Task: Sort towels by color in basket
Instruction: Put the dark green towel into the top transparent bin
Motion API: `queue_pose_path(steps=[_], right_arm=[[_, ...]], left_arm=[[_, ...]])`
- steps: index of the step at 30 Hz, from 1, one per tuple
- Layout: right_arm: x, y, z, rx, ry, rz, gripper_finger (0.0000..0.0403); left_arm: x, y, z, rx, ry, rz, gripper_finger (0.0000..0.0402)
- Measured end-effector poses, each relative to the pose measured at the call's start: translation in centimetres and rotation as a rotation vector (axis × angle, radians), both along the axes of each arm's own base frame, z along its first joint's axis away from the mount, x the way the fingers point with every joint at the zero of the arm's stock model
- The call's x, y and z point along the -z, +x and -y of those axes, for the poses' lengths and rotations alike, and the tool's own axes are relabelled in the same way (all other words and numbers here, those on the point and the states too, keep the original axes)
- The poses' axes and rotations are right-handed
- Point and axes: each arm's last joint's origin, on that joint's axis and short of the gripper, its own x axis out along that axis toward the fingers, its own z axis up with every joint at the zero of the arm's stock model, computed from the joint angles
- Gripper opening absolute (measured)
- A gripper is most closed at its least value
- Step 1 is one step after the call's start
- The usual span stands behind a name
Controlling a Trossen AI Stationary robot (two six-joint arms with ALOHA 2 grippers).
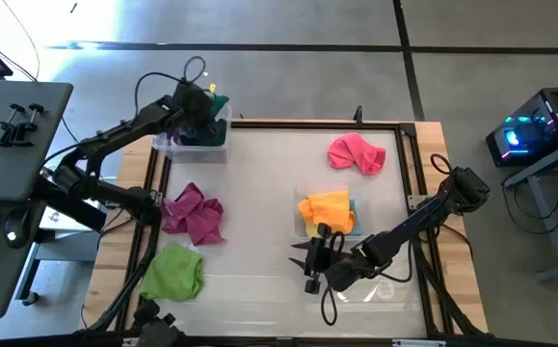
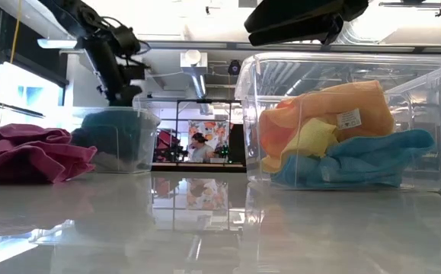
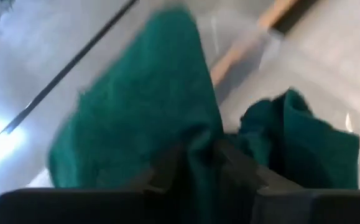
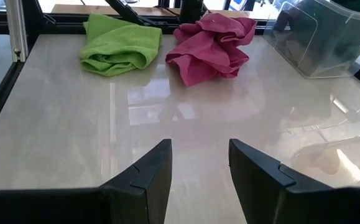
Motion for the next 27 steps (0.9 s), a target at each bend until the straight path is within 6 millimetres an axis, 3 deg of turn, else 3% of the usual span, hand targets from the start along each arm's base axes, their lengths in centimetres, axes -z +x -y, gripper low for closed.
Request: queue_pose_path(steps=[5, 11, 18, 23, 27], right_arm=[[0.0, 0.0, 0.0, 0.001, 0.002, 0.0, 0.0153], [0.0, 0.0, 0.1, 0.002, -0.003, 0.0, 0.0153], [0.0, 0.1, 0.1, 0.006, -0.004, 0.001, 0.0153], [0.0, 0.1, 0.1, 0.011, 0.004, 0.004, 0.0153], [0.0, 0.1, 0.1, 0.022, 0.022, 0.01, 0.0153]], left_arm=[[0.3, 0.4, 0.9, 0.011, 0.025, -0.147, 0.0008], [-2.4, 1.0, 4.4, 0.107, 0.129, -0.146, 0.0001], [-4.6, 0.0, 8.4, 0.23, 0.109, -0.057, 0.0001], [-4.8, -0.2, 7.2, 0.179, 0.151, -0.023, 0.0], [-2.8, -0.5, 4.4, 0.091, 0.052, -0.074, 0.0]])
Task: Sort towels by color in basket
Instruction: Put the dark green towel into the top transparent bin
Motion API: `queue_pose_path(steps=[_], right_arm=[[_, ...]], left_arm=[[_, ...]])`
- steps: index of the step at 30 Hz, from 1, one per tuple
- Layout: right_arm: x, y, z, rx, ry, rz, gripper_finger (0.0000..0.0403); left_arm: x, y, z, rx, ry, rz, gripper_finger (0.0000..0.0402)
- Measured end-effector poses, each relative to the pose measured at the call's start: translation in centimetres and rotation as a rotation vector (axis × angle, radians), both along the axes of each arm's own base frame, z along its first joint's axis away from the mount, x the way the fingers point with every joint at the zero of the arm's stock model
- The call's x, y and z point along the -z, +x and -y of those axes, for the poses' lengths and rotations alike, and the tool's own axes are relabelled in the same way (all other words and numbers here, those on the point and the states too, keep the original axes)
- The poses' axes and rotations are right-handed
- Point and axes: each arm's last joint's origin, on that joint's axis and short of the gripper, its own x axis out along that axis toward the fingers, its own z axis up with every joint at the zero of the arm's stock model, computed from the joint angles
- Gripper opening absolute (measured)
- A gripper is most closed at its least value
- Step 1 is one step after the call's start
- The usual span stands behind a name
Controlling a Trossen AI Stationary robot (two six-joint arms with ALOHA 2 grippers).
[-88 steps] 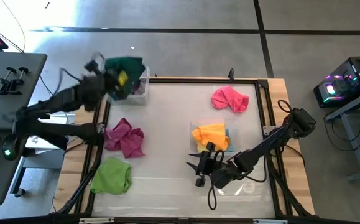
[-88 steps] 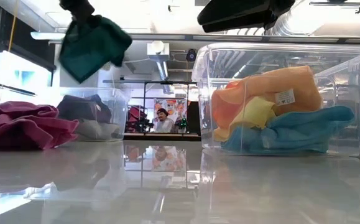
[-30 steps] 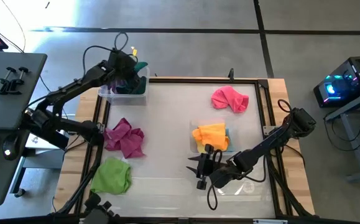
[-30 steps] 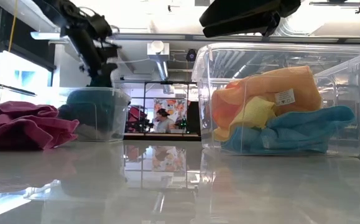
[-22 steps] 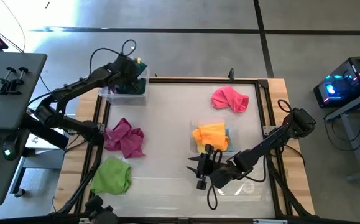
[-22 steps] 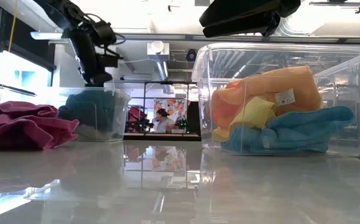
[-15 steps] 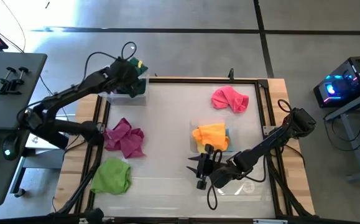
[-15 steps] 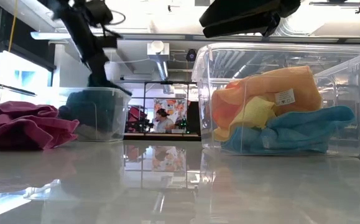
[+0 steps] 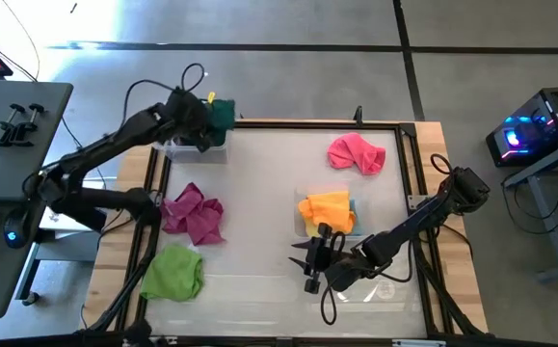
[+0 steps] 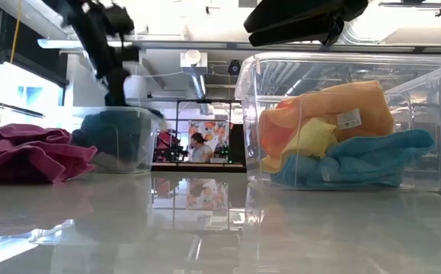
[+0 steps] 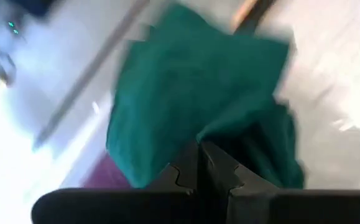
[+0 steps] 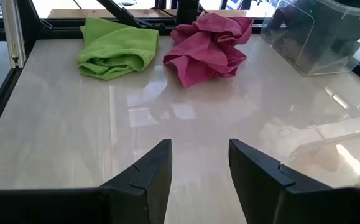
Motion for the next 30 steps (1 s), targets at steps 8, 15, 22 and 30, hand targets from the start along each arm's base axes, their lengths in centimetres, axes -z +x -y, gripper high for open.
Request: queue_pose_path(steps=[8, 15, 22, 30], right_arm=[[0.0, -0.2, -0.4, -0.012, 0.0, 0.0, 0.0153], [0.0, -0.2, -0.3, 0.011, -0.025, 0.006, 0.0153], [0.1, -0.3, -0.2, 0.012, -0.033, -0.005, 0.0153], [0.1, -0.3, -0.2, 0.012, -0.035, -0.007, 0.0153]], left_arm=[[6.7, -0.6, -4.8, -0.103, -0.311, -0.17, 0.0002], [5.7, -0.4, -4.8, -0.042, -0.38, -0.102, 0.0059], [-0.5, -1.3, -2.9, -0.105, -0.289, -0.054, 0.0132], [-1.8, -1.5, -3.8, -0.174, -0.117, 0.09, 0.0118]])
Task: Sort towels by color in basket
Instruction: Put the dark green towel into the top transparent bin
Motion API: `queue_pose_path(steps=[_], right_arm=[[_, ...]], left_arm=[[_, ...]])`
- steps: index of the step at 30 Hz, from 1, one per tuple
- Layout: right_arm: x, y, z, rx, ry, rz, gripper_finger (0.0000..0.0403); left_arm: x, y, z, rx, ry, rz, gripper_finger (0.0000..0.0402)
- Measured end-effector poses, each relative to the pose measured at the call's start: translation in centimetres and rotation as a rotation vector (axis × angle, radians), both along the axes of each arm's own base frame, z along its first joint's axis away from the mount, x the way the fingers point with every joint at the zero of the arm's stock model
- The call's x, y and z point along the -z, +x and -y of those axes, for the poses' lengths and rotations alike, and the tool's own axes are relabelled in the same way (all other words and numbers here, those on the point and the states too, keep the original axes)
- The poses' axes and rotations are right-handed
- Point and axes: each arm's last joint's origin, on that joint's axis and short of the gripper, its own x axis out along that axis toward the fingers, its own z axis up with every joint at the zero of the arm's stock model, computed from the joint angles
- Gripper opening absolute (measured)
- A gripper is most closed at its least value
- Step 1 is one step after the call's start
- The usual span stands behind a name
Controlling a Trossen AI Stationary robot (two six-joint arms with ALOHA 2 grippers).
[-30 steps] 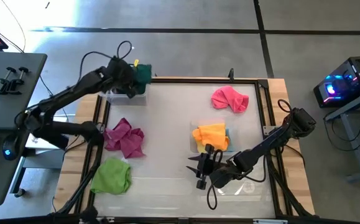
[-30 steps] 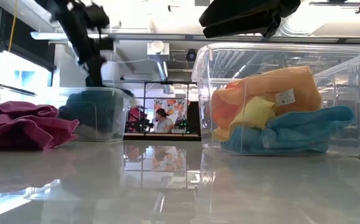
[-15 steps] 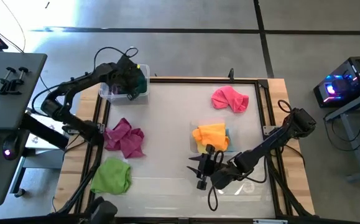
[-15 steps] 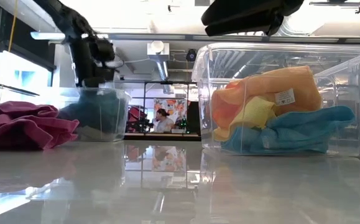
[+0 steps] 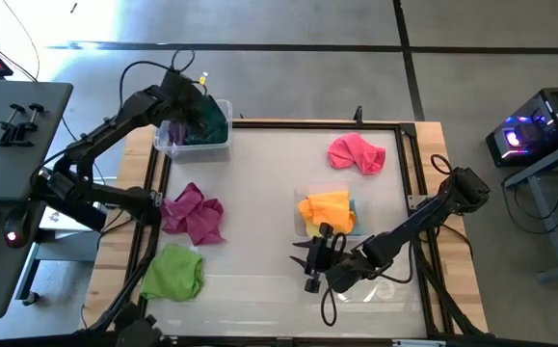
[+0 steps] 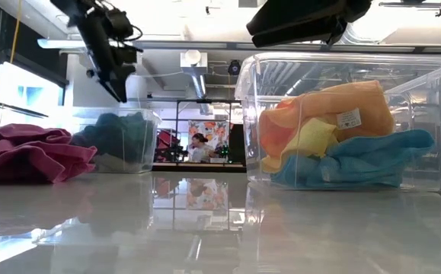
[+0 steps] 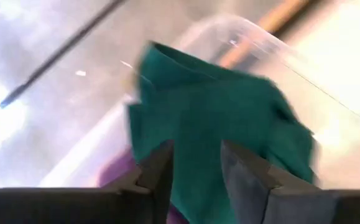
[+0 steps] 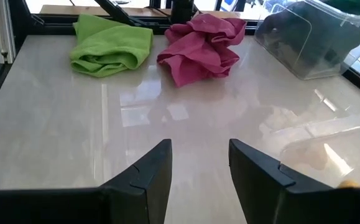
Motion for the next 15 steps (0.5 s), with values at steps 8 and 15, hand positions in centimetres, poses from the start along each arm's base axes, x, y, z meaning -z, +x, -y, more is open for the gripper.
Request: queue_pose_path(steps=[8, 15], right_arm=[[0.1, 0.0, 0.0, 0.003, 0.014, -0.004, 0.0153], [0.1, -0.1, 0.0, 0.003, 0.013, -0.006, 0.0153]], left_arm=[[7.0, 0.1, -2.3, -0.071, -0.069, -0.049, 0.0059], [8.9, 0.1, -2.5, -0.073, -0.153, -0.129, 0.0028]])
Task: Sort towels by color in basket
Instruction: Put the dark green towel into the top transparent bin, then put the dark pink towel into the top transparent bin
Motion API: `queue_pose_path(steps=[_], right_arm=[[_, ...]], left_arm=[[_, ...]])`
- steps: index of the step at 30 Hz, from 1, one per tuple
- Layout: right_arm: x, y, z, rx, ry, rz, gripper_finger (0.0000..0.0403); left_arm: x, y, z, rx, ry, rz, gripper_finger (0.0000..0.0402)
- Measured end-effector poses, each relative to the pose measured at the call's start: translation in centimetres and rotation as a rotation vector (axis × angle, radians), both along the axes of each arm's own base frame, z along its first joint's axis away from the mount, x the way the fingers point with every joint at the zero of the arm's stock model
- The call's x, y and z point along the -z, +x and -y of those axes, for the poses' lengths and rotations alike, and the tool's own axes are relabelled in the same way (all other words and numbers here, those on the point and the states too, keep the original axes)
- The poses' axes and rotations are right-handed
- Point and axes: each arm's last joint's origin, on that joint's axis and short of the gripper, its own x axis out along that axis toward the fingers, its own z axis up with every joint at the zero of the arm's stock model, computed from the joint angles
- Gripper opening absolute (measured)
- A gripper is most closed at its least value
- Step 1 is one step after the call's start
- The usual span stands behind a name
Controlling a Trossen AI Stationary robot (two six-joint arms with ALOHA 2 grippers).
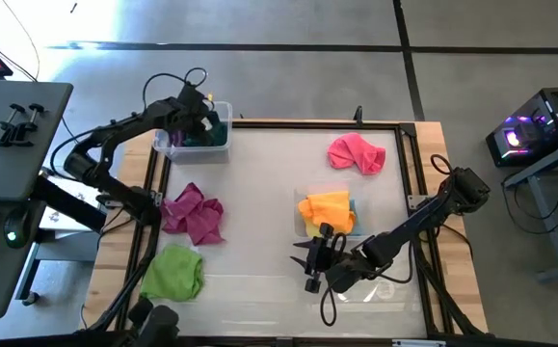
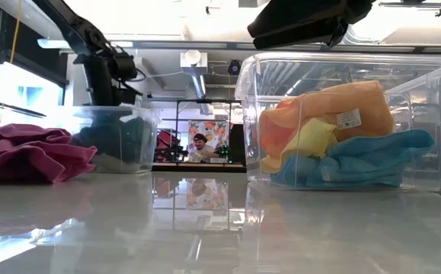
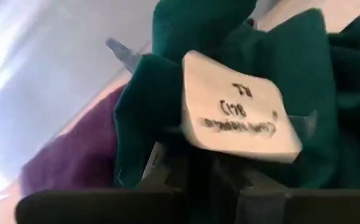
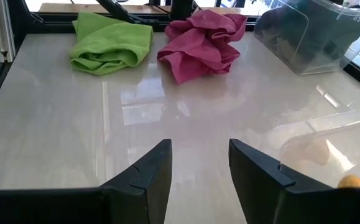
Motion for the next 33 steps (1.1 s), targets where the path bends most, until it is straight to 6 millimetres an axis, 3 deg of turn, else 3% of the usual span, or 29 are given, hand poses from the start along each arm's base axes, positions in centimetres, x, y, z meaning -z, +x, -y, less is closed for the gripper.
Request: queue_pose_path(steps=[4, 8, 12, 17, 21, 27, 33], right_arm=[[0.0, 0.0, 0.0, 0.002, -0.02, -0.001, 0.0153], [-0.1, 0.0, 0.1, 0.025, -0.036, 0.009, 0.0153], [-0.1, 0.0, 0.1, 0.029, -0.036, 0.01, 0.0153], [-0.1, 0.0, 0.1, 0.028, -0.037, 0.01, 0.0153], [-0.1, 0.0, 0.1, 0.017, -0.066, 0.003, 0.0153], [-0.9, -0.2, -0.1, -0.008, -0.118, 0.021, 0.0153], [-3.5, -2.9, -1.7, -0.074, -0.189, 0.054, 0.0153]], left_arm=[[-3.1, 0.0, 1.1, 0.029, 0.047, 0.018, 0.002], [-7.4, -0.5, 3.6, 0.05, 0.075, 0.049, 0.0019], [-10.8, -1.2, 8.0, 0.09, 0.131, 0.188, 0.0019], [-12.9, -1.2, 14.8, 0.277, 0.079, 0.533, 0.0019], [-12.0, -1.4, 19.3, 0.445, 0.062, 0.645, 0.0019], [-8.7, -1.2, 23.4, 0.515, 0.071, 0.683, 0.0019], [-5.5, 0.4, 27.3, 0.55, -0.06, 0.674, 0.0019]])
